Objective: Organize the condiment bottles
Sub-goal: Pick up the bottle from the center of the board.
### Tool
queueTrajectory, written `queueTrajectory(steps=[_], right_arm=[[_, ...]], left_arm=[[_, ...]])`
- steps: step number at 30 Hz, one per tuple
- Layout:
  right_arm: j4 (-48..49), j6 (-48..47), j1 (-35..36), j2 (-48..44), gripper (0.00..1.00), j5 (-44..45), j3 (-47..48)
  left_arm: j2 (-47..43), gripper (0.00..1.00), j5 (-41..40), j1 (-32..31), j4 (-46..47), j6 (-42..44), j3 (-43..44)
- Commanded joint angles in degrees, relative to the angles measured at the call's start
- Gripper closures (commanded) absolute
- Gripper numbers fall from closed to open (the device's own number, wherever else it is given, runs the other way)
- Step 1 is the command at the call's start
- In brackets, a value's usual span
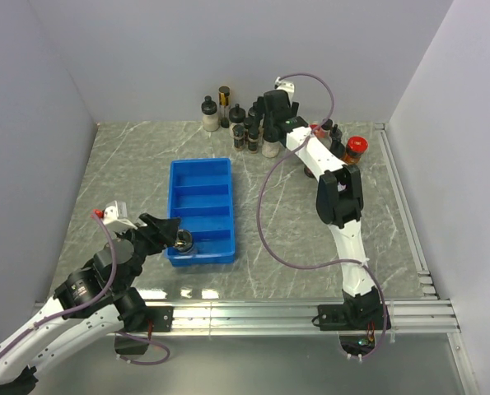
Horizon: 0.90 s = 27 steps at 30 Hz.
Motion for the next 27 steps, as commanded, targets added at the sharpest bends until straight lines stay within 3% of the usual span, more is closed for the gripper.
queueTrajectory(steps=[1, 15, 27], right_arm=[[-0.04, 0.5, -0.31, 2.17, 0.07, -1.29, 4.62], [-0.04, 3.84, -1.54, 3.06, 0.09, 1.17, 2.43], [-1.37, 4.72, -1.62, 3.33, 0.21, 0.29, 0.68]], left_arm=[[-0.19, 0.23, 0.74, -0.06, 1.87, 1.42, -0.12], [0.08, 0.23, 1.27, -0.06, 2.66, 0.45, -1.97], [-1.68, 0.24, 0.65, -0.06, 1.34, -0.43, -2.32]])
